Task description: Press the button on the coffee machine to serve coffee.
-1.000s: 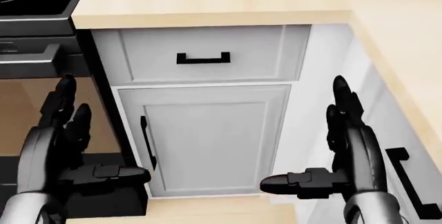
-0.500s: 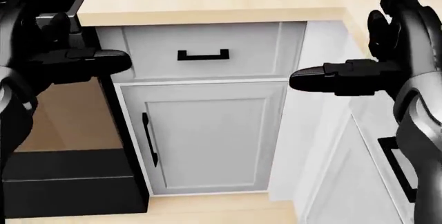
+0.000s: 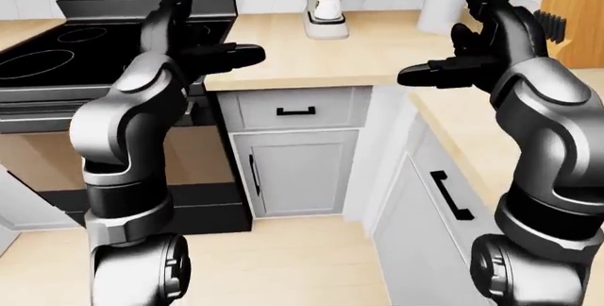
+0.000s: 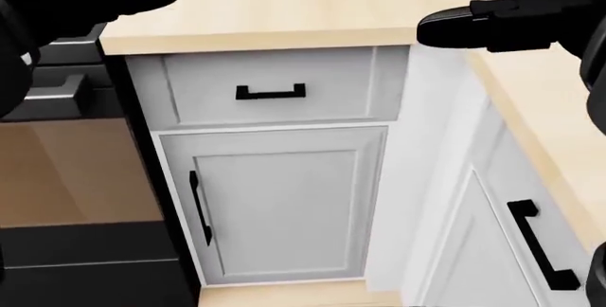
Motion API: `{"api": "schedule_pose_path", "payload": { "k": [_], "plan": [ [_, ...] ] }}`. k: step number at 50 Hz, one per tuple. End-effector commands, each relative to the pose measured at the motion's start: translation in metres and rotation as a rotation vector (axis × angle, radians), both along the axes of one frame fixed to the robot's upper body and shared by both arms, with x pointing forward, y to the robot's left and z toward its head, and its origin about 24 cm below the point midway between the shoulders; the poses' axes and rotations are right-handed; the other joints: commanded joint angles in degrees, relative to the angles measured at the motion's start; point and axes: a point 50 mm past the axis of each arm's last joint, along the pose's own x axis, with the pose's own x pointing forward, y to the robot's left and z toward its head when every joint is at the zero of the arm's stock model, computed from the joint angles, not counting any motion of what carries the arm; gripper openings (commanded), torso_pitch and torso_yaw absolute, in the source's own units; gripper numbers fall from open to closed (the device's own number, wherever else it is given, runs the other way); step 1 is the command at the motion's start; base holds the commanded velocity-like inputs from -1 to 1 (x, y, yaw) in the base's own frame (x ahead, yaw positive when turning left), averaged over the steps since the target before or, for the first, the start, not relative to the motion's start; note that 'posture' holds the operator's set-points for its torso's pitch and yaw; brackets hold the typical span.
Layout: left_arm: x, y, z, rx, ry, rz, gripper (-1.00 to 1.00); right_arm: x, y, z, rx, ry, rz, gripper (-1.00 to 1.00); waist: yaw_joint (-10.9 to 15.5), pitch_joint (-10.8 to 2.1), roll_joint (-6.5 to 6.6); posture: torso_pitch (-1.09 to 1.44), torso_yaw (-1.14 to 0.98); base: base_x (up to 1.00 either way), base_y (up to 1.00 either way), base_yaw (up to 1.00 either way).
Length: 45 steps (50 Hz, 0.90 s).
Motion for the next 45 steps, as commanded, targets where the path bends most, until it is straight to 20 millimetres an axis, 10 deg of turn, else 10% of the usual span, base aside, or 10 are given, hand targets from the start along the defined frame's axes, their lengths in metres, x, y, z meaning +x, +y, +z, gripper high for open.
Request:
{"api": "schedule_pose_path", "payload": {
  "k": [1, 4, 8, 17, 20, 27, 31, 32, 37, 45],
  "plan": [
    [-0.0052, 0.0035, 0.0203, -0.003, -0.088, 0.013, 1.0, -0.0042, 0.0043, 0.0166, -0.015, -0.075, 0.017, 1.0, 0.5, -1.25, -0.51, 0.0, 0.0, 0.23, 0.0, 0.0],
    [-0.006, 0.0037, 0.0208, -0.002, -0.089, 0.013, 1.0, -0.0049, 0.0043, 0.0171, -0.014, -0.076, 0.018, 1.0, 0.2, -1.34, 2.79, 0.0, 0.0, 0.23, 0.0, 0.0],
    [-0.0053, 0.0037, 0.0221, -0.001, -0.09, 0.012, 1.0, -0.0047, 0.0045, 0.0183, -0.018, -0.076, 0.018, 1.0, 0.2, -1.17, 2.45, 0.0, 0.0, 0.23, 0.0, 0.0],
    [-0.0049, 0.0046, 0.018, -0.004, -0.085, 0.013, 1.0, -0.003, 0.0058, 0.0163, -0.022, -0.071, 0.021, 1.0, 1.4, -2.26, -4.15, 0.0, 0.0, 0.23, 0.0, 0.0],
    [-0.0041, 0.0052, 0.0179, -0.003, -0.085, 0.012, 1.0, -0.0025, 0.0063, 0.0143, -0.022, -0.069, 0.023, 1.0, 1.2, -1.12, -4.1, 0.0, 0.0, 0.23, 0.0, 0.0],
    [-0.0049, 0.0064, 0.0163, -0.001, -0.082, 0.014, 1.0, -0.0013, 0.0092, 0.0148, -0.028, -0.064, 0.027, 1.0, 0.3, -0.61, -0.56, 0.0, 0.0, 0.23, 0.0, 0.0],
    [-0.0058, 0.0066, 0.0184, -0.003, -0.083, 0.013, 1.0, -0.0004, 0.0098, 0.0158, -0.03, -0.062, 0.028, 1.0, -0.4, -2.37, 5.15, 0.0, 0.0, 0.2, 0.0, 0.0],
    [-0.0057, 0.0065, 0.0176, -0.004, -0.083, 0.012, 1.0, 0.0, 0.0105, 0.0162, -0.033, -0.061, 0.029, 1.0, 0.1, -1.99, 2.67, 0.0, 0.0, 0.17, 0.0, 0.0],
    [-0.0049, 0.0072, 0.015, -0.009, -0.08, 0.013, 1.0, 0.001, 0.0115, 0.0159, -0.034, -0.06, 0.033, 1.0, 0.4, -2.33, 2.19, 0.0, 0.0, 0.16, 0.0, 0.0],
    [-0.0057, 0.0077, 0.0156, -0.012, -0.08, 0.014, 1.0, 0.0016, 0.0135, 0.0157, -0.032, -0.061, 0.04, 1.0, 1.3, -2.53, -3.67, 0.0, 0.0, 0.15, 0.0, 0.0]
  ]
}}
